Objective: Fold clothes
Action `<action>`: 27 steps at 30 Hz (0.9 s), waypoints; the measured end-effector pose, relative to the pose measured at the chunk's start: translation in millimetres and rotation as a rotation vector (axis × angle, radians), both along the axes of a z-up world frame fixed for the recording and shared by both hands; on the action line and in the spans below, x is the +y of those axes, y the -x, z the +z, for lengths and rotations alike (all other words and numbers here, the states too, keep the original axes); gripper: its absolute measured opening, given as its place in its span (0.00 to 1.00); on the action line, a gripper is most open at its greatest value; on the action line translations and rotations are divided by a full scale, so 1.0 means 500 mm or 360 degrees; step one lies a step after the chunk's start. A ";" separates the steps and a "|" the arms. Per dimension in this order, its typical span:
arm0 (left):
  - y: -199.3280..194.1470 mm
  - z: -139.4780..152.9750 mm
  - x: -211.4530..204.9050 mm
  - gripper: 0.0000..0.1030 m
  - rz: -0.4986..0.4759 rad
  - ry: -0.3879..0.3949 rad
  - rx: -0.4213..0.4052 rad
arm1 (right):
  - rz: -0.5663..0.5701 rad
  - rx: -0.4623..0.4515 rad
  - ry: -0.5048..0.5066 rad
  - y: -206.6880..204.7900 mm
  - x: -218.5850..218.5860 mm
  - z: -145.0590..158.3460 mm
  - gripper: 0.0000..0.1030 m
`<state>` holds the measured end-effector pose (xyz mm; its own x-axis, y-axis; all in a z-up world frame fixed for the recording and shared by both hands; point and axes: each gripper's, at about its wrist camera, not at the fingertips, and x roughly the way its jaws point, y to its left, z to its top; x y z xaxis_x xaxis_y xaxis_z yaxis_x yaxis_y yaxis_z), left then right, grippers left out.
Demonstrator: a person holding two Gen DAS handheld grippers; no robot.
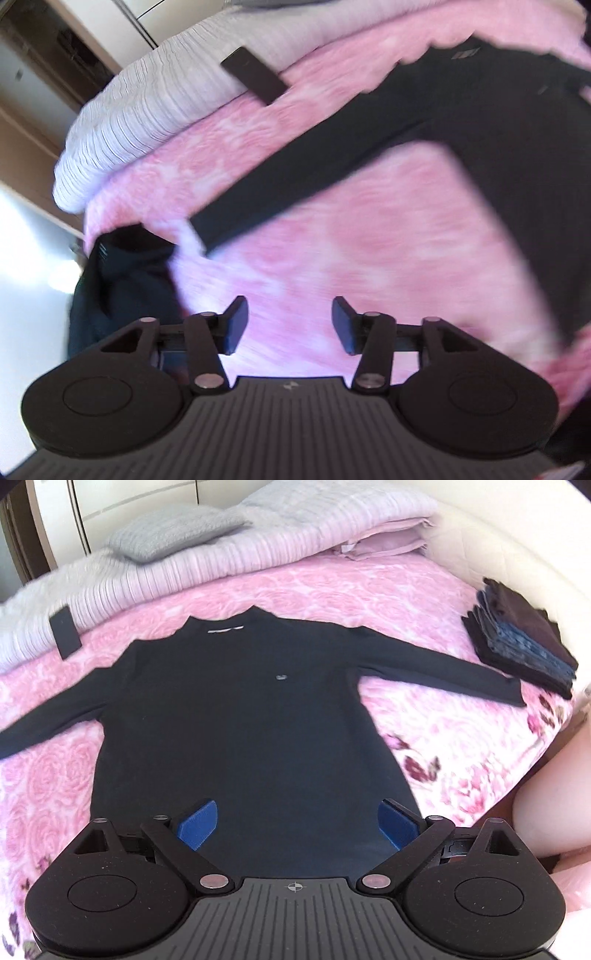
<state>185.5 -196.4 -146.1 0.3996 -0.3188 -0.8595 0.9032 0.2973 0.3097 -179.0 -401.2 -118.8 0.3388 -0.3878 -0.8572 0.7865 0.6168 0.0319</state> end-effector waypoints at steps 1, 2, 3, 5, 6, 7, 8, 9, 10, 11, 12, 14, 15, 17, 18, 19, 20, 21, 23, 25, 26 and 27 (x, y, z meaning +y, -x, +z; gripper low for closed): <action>0.045 0.012 0.008 0.50 0.0003 0.0026 0.0056 | -0.0008 -0.0003 -0.0011 0.031 -0.006 0.005 0.94; 0.090 0.023 0.015 0.51 0.0005 0.0050 0.0107 | -0.0017 -0.0005 -0.0021 0.062 -0.011 0.009 0.94; 0.133 0.030 0.019 0.51 0.0005 0.0064 0.0140 | -0.0025 -0.0008 -0.0032 0.093 -0.017 0.014 0.94; 0.211 0.043 0.024 0.51 0.0008 0.0094 0.0209 | -0.0075 -0.0005 -0.0056 0.151 -0.030 0.025 0.94; 0.242 0.050 0.023 0.51 0.0009 0.0115 0.0250 | -0.0097 -0.0015 -0.0064 0.176 -0.032 0.035 0.94; 0.273 0.058 0.022 0.51 0.0011 0.0138 0.0289 | -0.0114 -0.0033 -0.0068 0.198 -0.031 0.047 0.94; 0.298 0.066 0.020 0.51 0.0013 0.0166 0.0316 | -0.0130 -0.0050 -0.0073 0.221 -0.030 0.058 0.94; 0.319 0.077 0.015 0.51 0.0009 0.0202 0.0339 | -0.0140 -0.0067 -0.0064 0.241 -0.027 0.071 0.94; 0.338 0.089 0.008 0.52 0.0000 0.0247 0.0362 | -0.0140 -0.0082 -0.0039 0.256 -0.021 0.085 0.94; 0.354 0.100 0.001 0.54 -0.0011 0.0290 0.0384 | -0.0138 -0.0094 -0.0009 0.268 -0.013 0.100 0.94; 0.363 0.111 -0.008 0.58 -0.0030 0.0325 0.0405 | -0.0137 -0.0107 0.0024 0.278 -0.005 0.115 0.94; 0.382 0.137 -0.026 0.61 -0.0087 0.0380 0.0426 | -0.0127 -0.0140 0.0080 0.286 0.016 0.145 0.94; 0.390 0.150 -0.033 0.62 -0.0122 0.0403 0.0428 | -0.0122 -0.0153 0.0106 0.286 0.024 0.160 0.94; 0.402 0.175 -0.039 0.65 -0.0191 0.0428 0.0401 | -0.0106 -0.0173 0.0161 0.282 0.044 0.185 0.94; 0.407 0.185 -0.036 0.65 -0.0215 0.0432 0.0385 | -0.0104 -0.0181 0.0190 0.277 0.055 0.196 0.94; 0.410 0.194 -0.033 0.65 -0.0237 0.0435 0.0371 | -0.0104 -0.0191 0.0214 0.271 0.067 0.205 0.94; 0.412 0.202 -0.023 0.65 -0.0253 0.0440 0.0366 | -0.0096 -0.0196 0.0222 0.264 0.079 0.211 0.94; 0.413 0.209 -0.013 0.65 -0.0266 0.0445 0.0360 | -0.0084 -0.0197 0.0222 0.255 0.091 0.214 0.94; 0.410 0.219 0.016 0.66 -0.0266 0.0456 0.0343 | -0.0056 -0.0187 0.0217 0.235 0.113 0.218 0.94; 0.404 0.221 0.048 0.66 -0.0267 0.0457 0.0321 | -0.0024 -0.0150 0.0207 0.212 0.142 0.219 0.94; 0.400 0.219 0.064 0.66 -0.0265 0.0450 0.0308 | -0.0008 -0.0136 0.0200 0.201 0.156 0.218 0.94; 0.396 0.217 0.081 0.67 -0.0263 0.0442 0.0294 | 0.0004 -0.0119 0.0194 0.191 0.170 0.216 0.94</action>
